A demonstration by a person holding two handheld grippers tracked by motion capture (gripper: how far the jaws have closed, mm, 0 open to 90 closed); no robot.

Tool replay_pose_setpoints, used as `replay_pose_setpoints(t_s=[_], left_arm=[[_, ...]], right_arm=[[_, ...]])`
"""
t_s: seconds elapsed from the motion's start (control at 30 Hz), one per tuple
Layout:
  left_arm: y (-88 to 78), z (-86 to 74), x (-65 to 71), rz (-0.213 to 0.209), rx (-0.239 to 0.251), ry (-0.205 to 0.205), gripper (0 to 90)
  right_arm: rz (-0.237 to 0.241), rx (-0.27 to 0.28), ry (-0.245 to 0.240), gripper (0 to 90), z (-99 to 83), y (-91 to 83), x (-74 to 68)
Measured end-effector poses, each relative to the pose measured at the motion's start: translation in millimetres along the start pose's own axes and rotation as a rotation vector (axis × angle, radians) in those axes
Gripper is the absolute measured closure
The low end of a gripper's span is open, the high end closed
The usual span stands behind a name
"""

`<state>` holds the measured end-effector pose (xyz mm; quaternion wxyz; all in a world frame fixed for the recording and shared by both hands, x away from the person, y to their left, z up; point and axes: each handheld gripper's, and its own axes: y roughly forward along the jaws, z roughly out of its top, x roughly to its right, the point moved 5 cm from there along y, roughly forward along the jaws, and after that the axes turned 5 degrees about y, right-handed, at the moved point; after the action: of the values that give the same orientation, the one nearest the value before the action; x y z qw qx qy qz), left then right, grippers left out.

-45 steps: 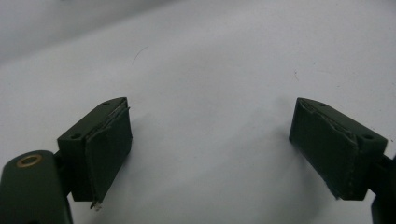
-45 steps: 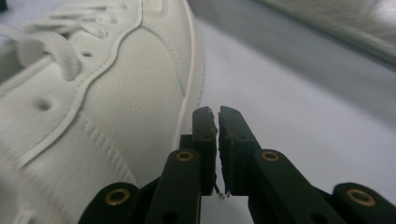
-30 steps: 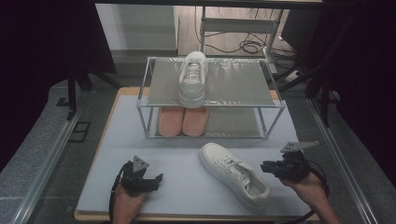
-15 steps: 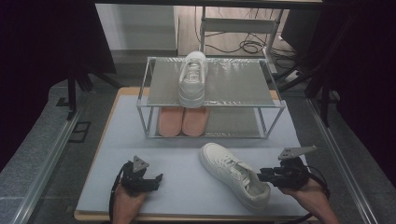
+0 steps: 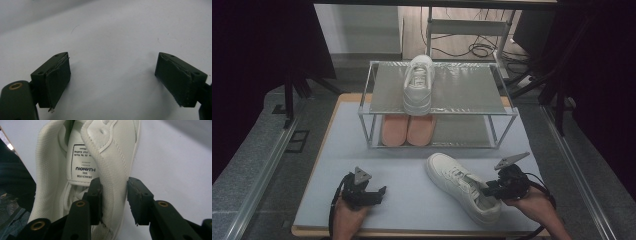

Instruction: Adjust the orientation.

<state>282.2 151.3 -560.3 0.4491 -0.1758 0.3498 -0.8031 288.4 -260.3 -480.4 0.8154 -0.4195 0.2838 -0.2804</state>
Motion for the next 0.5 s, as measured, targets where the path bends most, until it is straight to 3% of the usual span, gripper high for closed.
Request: replay_pose_setpoints(t_s=[0.13, 0.5], left_arm=[[0.0, 0.0, 0.0, 0.000, 0.000, 0.000, 13.2], [0.1, 0.0, 0.0, 0.000, 0.000, -0.001, 13.2]], right_arm=[[-0.009, -0.010, 0.038, 76.8, 1.2, -1.9, 0.5], [0.135, 0.053, 0.222, 81.7, 5.8, -9.6, 13.2]])
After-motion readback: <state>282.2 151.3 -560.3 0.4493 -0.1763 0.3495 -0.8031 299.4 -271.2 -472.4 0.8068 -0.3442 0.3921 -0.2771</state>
